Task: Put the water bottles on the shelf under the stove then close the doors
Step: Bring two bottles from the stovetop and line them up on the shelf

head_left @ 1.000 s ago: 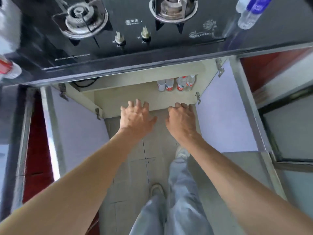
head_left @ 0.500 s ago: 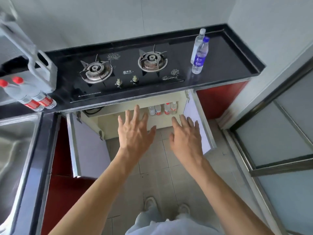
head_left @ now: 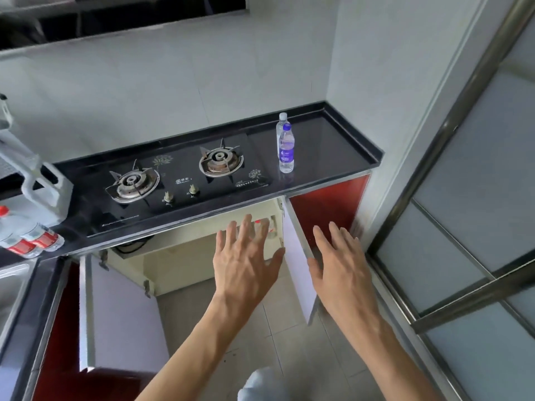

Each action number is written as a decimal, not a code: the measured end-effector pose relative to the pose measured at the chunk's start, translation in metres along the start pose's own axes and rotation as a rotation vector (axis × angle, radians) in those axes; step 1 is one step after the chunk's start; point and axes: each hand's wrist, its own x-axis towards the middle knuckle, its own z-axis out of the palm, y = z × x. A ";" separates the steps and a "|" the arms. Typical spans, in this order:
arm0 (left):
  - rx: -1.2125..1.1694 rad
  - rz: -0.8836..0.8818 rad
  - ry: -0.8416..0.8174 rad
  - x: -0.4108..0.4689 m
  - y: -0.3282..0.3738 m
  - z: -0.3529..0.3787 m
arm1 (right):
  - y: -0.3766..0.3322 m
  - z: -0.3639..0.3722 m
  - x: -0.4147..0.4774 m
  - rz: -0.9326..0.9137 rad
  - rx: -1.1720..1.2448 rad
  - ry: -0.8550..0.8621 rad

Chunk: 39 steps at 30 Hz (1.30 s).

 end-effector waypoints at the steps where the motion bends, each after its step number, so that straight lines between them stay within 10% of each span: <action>1: 0.000 -0.003 -0.001 0.004 0.008 0.001 | 0.008 -0.003 0.001 0.002 0.011 0.009; 19: -0.044 -0.094 0.075 0.186 0.090 0.051 | 0.119 0.012 0.154 0.039 -0.006 0.109; 39: -0.094 -0.337 0.054 0.379 0.113 0.130 | 0.173 0.092 0.419 -0.235 0.064 -0.161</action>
